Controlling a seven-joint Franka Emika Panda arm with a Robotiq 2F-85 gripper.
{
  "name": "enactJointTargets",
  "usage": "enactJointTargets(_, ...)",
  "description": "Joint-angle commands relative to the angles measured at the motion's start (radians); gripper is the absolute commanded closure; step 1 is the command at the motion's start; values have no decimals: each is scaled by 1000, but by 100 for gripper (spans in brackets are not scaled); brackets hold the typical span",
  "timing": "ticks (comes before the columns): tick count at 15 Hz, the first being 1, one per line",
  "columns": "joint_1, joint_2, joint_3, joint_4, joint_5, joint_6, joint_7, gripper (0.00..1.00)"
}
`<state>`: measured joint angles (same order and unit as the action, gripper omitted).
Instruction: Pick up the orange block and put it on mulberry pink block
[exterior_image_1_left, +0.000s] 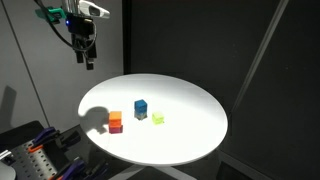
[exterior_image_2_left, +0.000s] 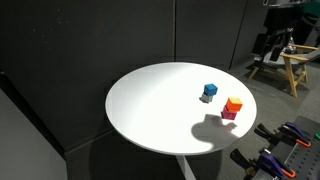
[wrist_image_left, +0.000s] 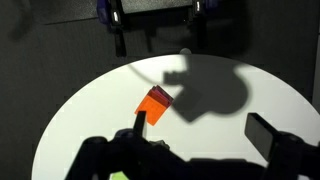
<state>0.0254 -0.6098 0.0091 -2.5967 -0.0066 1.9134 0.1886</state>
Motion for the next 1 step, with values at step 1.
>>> enactJointTargets(1,-17,0,15,1,9,-2,-9,0)
